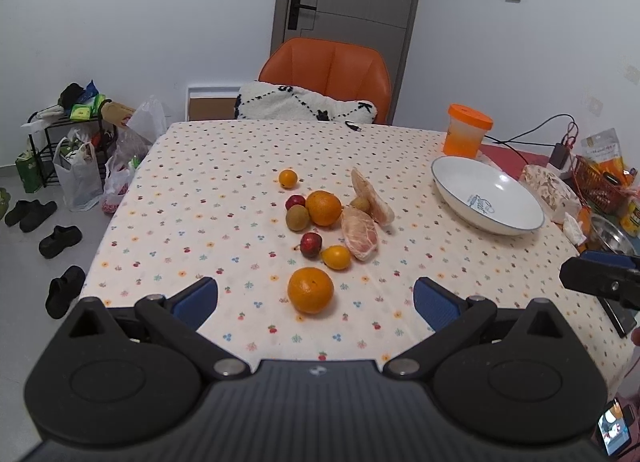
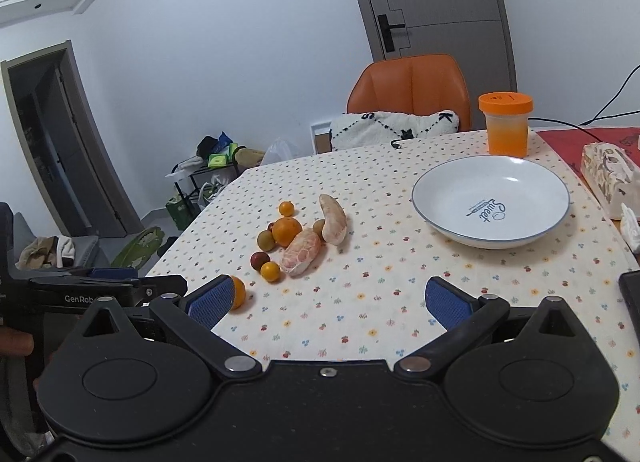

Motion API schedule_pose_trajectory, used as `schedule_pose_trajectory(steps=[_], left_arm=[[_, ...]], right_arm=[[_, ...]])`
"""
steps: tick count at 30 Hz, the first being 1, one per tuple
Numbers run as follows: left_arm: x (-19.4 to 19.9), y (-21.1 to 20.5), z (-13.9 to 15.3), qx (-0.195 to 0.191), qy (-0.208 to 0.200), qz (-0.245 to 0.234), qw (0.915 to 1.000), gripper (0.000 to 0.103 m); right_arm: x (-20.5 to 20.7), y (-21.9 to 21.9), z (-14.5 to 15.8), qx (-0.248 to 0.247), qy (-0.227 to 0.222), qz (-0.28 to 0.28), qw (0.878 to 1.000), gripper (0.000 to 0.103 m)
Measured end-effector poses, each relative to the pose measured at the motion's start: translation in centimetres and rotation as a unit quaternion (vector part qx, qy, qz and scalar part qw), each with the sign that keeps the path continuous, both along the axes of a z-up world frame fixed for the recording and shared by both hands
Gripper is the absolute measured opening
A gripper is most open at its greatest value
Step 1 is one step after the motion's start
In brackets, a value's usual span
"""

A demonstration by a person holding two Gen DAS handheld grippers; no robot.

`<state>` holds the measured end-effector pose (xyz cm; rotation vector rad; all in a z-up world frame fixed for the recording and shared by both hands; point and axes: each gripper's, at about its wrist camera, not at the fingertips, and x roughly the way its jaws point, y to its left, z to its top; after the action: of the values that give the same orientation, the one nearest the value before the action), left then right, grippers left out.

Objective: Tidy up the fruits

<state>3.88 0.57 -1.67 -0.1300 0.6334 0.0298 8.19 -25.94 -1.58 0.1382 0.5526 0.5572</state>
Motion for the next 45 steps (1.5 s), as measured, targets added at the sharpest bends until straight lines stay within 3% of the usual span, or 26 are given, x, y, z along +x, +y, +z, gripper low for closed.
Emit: schedule_pose_trajectory(steps=[10,21,30,32,38,42,45], left_arm=[[2.3,0.7,-1.7,-0.023,0.016,-0.008,0.9996,0.1],[5.0,1.4,-3.4,-0.038,0.039,-0.019,0.9983,0.089],[6.9,2.8,-5.2,-0.079,0.076,-0.027,0.9936,0.058],[7.4,2.8,-5.6,-0.081,0.084,-0.036,0.9925,0.036],[8.5,3.5,-5.3,-0.081,0.076,-0.04,0.993,0.035],[9.5,4.0,-5.1,-0.083,0.074,-0.042,0.993,0.035],[10.0,4.4,-5.0,-0.085,0.07,-0.041,0.9931,0.035]], right_arm=[[2.7,0.8,-1.5,0.017,0.025,0.013,0.999,0.103],[5.3,2.3,-2.7,0.02,0.049,0.022,0.998,0.102],[7.4,3.8,-3.9,0.015,0.075,0.025,0.997,0.102],[7.9,4.4,-4.1,0.014,0.082,0.024,0.996,0.102],[9.4,5.8,-4.4,0.014,0.093,0.027,0.995,0.102],[10.6,6.8,-4.8,0.01,0.104,0.029,0.994,0.091],[11.5,7.4,-5.2,0.012,0.112,0.028,0.993,0.089]])
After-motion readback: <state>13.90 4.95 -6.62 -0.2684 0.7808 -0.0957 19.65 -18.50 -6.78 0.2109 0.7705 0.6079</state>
